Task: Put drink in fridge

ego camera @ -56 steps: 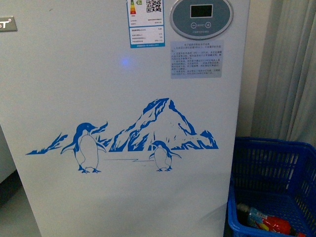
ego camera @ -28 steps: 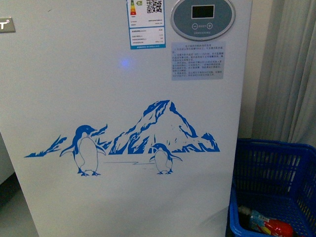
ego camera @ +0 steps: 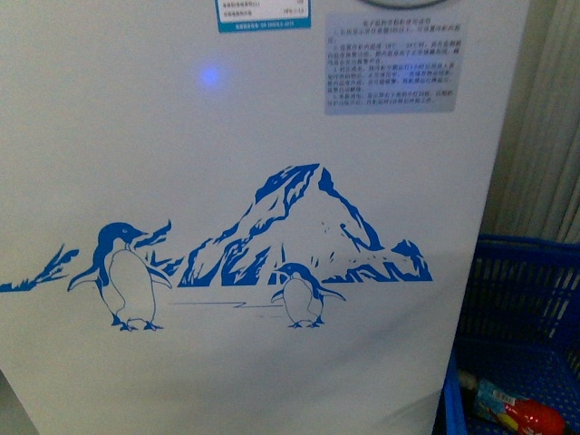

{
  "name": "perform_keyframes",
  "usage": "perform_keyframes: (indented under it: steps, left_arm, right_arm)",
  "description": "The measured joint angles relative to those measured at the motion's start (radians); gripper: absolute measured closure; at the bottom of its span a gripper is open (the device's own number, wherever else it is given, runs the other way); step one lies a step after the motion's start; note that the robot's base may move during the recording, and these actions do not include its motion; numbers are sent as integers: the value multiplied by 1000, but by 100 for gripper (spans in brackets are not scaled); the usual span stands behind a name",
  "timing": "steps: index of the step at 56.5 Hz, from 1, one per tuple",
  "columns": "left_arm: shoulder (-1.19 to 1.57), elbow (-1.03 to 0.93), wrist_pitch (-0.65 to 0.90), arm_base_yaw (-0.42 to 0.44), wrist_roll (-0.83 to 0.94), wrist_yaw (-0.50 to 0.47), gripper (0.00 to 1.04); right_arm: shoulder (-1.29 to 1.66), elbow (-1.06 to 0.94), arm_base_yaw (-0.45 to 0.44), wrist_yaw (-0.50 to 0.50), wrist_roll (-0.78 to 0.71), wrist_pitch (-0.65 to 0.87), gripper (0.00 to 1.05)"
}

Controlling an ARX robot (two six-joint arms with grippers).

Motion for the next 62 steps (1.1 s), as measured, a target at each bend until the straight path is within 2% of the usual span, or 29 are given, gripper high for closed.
perform_keyframes:
  steps: [40,45,47,50,55,57,62]
  left_arm:
    - [0,0,0,0,0,1,8]
    - [0,0,0,0,0,0,8]
    - [0,0,0,0,0,2,8]
    - [0,0,0,0,0,0,8]
    - [0,0,0,0,0,0,8]
    - [0,0,0,0,0,0,8]
    - [0,0,0,0,0,0,8]
  right_arm:
    - [1,0,0,2,0,0,8]
    - [104,69,-23,-45,16,-177,8]
    - [229,113,-49,-62,3,-214,8]
    - [409,148,-84,-68,-33,-149,8]
    - [771,217,-143,-75,-150,86,8]
    - [841,233,-154,-74,-178,131,8]
    - [1170,307,-192,-82,-332,302,8]
